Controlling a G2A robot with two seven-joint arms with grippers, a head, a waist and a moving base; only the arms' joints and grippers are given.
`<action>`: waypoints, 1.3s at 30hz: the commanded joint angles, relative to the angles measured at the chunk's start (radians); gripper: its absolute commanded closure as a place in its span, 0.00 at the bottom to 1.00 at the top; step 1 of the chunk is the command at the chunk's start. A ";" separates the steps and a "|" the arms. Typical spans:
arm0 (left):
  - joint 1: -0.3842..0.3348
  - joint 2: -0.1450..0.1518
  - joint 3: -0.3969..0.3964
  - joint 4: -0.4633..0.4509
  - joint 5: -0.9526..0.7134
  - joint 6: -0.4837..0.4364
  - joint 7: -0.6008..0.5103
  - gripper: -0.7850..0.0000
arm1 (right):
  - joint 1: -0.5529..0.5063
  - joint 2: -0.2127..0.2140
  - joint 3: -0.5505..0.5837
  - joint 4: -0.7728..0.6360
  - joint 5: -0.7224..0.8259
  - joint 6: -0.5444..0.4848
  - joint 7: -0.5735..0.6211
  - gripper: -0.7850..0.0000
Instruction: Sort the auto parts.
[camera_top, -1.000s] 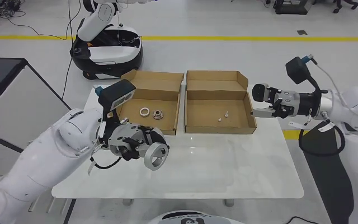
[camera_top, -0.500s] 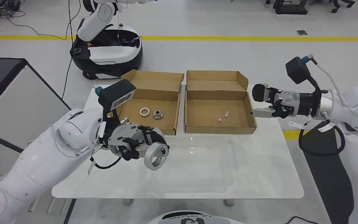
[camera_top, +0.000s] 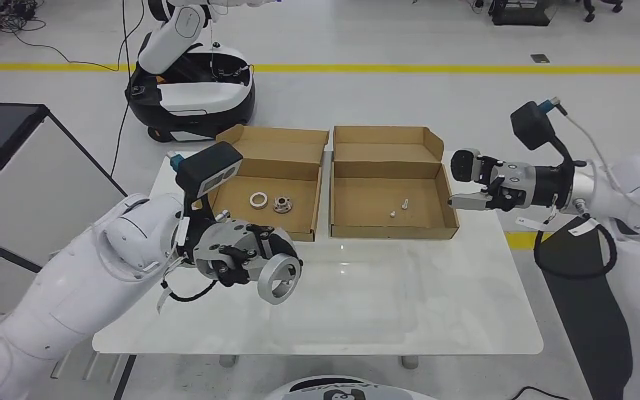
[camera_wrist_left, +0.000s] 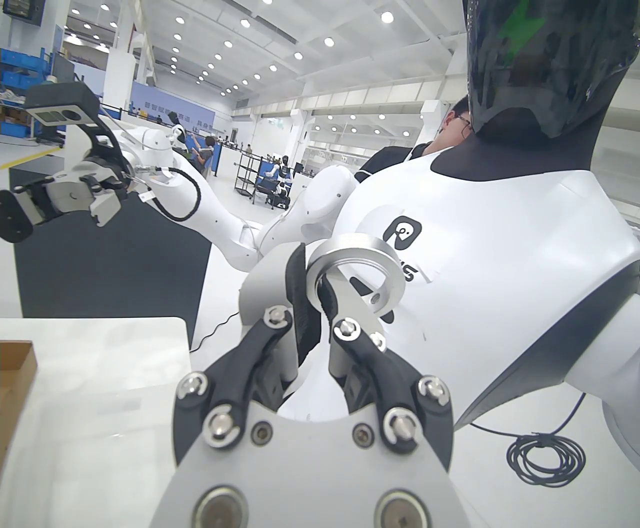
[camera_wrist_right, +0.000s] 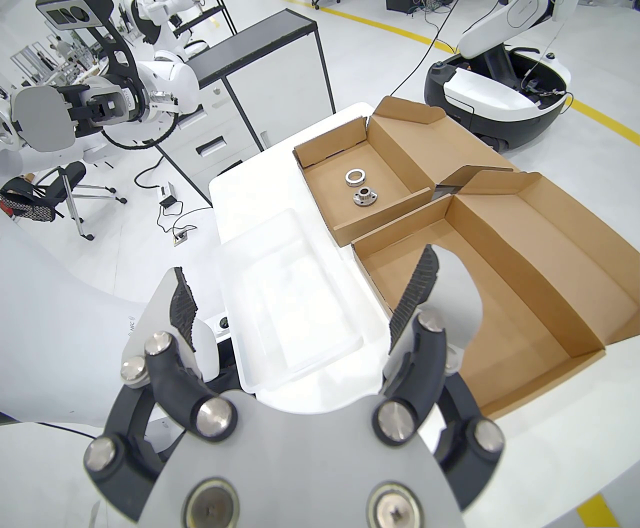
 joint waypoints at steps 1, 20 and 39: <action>0.000 0.000 0.000 0.000 0.000 0.000 0.000 1.00 | 0.000 0.000 0.000 0.000 0.000 0.000 0.000 0.00; 0.035 -0.018 0.000 -0.016 -0.066 0.009 0.096 1.00 | 0.000 0.000 0.000 0.000 0.000 0.000 0.000 0.00; 0.069 -0.090 -0.019 0.011 -0.328 0.000 0.001 1.00 | 0.000 0.000 0.000 0.000 0.000 0.000 0.000 0.00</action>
